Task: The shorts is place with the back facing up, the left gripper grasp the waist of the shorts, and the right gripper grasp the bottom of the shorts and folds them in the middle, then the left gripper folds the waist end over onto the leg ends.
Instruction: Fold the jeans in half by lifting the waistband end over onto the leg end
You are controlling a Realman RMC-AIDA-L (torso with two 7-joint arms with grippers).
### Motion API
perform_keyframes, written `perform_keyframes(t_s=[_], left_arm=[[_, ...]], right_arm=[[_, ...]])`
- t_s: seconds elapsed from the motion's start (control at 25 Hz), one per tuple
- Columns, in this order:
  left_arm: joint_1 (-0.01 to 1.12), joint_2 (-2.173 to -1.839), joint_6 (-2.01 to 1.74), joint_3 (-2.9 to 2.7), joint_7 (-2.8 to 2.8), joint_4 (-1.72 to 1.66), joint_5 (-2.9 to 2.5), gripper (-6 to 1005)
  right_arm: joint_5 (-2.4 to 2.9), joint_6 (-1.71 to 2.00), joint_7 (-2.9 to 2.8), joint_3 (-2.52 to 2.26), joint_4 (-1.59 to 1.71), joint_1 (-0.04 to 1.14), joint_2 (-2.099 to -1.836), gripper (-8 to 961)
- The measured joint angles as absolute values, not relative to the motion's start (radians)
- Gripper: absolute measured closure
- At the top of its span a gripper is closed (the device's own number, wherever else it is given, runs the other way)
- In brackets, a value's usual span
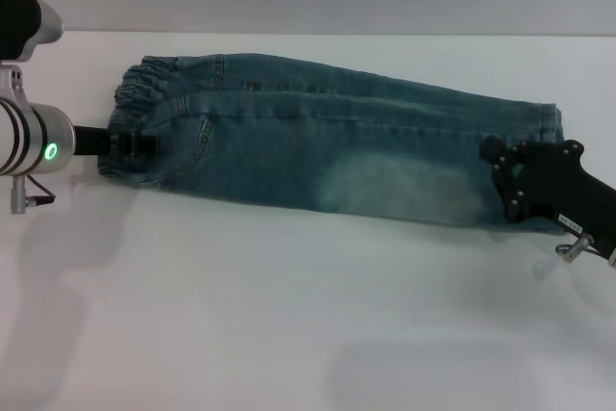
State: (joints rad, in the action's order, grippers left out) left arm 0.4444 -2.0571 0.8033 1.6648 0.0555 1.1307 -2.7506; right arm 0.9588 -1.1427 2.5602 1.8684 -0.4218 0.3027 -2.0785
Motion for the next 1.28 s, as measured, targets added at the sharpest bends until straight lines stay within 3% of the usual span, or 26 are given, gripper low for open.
perform_keyframes(t_s=[1.28], left_arm=[[0.454, -2.058, 0.842, 1.66, 0.106, 1.135, -2.743, 186]], right_arm=[[0.959, -1.153, 2.554, 1.856, -0.422, 0.291, -2.076, 954]])
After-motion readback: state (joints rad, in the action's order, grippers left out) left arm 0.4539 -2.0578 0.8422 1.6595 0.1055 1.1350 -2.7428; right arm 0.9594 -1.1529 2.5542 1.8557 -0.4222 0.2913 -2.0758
